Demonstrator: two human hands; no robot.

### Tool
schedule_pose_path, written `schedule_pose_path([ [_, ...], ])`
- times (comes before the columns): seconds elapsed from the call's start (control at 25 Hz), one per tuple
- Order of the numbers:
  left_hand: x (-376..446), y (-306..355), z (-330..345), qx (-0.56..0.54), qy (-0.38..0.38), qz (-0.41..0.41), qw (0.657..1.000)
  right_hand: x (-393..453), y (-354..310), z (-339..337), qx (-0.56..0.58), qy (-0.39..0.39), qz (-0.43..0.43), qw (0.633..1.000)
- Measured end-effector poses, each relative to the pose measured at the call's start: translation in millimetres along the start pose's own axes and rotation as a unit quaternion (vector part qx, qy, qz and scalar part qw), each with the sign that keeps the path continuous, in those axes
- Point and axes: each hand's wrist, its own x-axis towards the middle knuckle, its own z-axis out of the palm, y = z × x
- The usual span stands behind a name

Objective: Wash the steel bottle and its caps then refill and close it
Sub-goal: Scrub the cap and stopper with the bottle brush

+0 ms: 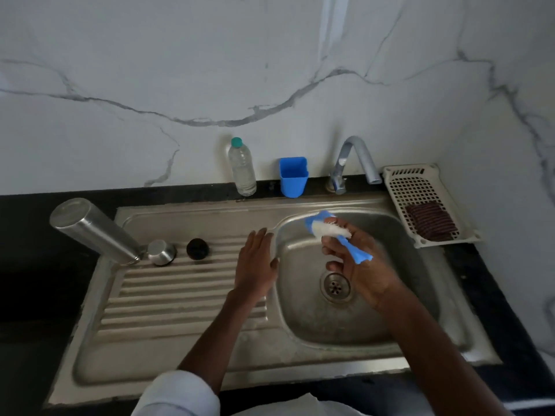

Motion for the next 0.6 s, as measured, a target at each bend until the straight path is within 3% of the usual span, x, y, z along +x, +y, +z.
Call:
schedule_pose_path([
  [0.12,23.0,13.0,15.2,0.038,-0.047,0.006,0.998,-2.8,-26.8,-19.6,-0.108,0.052,-0.067,0.991],
  [0.32,63.2,-1.3,15.2,0.086,-0.126,-0.036,0.988,31.4,-80.8,0.1,-0.2,0.023,-0.182,0.963],
  [0.6,74.9,-19.1,6.6,0.065,-0.087,-0.044,0.993,124.4,-126.9,40.1,-0.265,0.067,-0.296,0.915],
])
